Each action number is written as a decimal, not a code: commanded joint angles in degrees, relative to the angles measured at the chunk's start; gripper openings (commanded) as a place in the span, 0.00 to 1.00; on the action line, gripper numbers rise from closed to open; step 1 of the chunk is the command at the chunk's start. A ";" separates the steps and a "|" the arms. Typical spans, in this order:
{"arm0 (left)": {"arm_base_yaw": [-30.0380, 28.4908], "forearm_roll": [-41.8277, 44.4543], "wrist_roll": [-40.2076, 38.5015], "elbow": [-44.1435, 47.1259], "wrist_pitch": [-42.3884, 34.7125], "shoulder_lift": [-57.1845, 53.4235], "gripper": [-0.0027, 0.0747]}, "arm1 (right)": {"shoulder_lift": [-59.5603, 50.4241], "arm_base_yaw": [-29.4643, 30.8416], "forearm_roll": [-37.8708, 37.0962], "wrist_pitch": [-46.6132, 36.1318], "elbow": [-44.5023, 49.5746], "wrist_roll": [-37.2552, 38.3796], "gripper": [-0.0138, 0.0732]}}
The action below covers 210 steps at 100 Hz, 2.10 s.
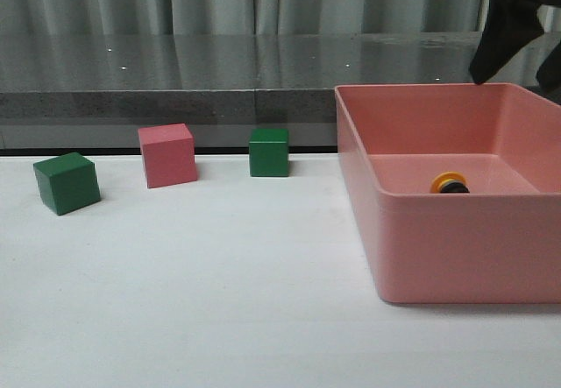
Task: Place and stand button with both arms
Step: 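Lower the right gripper into the pink bin onto the yellow button, then lift the button out of the bin and carry it toward the cubes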
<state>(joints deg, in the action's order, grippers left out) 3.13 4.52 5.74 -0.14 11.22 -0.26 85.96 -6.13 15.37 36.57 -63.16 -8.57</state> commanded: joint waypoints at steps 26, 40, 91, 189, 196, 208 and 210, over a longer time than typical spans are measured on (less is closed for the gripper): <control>0.03 -0.24 -0.55 2.66 -4.69 -1.79 0.01 | 7.82 -2.75 1.05 -7.12 -1.89 -3.00 0.80; 0.03 -0.24 -0.55 2.66 -4.69 -1.79 0.01 | 12.19 -3.47 1.05 -9.16 -1.89 -3.13 0.80; 0.03 -0.24 -0.55 2.66 -4.69 -1.79 0.01 | 18.49 -3.31 1.00 -8.49 -2.12 -3.13 0.49; 0.03 -0.24 -0.55 2.66 -4.69 -1.79 0.01 | 23.80 -29.80 1.35 15.07 -39.86 -39.49 0.22; 0.03 -0.24 -0.55 2.66 -4.69 -1.79 0.01 | 27.16 -31.73 1.35 16.71 -41.97 -44.37 0.22; 0.03 -0.24 -0.55 2.66 -4.69 -1.79 0.01 | 32.44 -33.73 1.29 19.36 -45.08 -50.20 0.22; 0.03 -0.24 -0.55 2.66 -4.69 -1.79 0.01 | 33.21 -33.95 1.29 19.75 -45.48 -50.91 0.22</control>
<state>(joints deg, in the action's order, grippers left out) 3.13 4.52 5.74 -0.14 11.22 -0.26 119.68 -39.35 15.71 55.78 -105.29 -54.89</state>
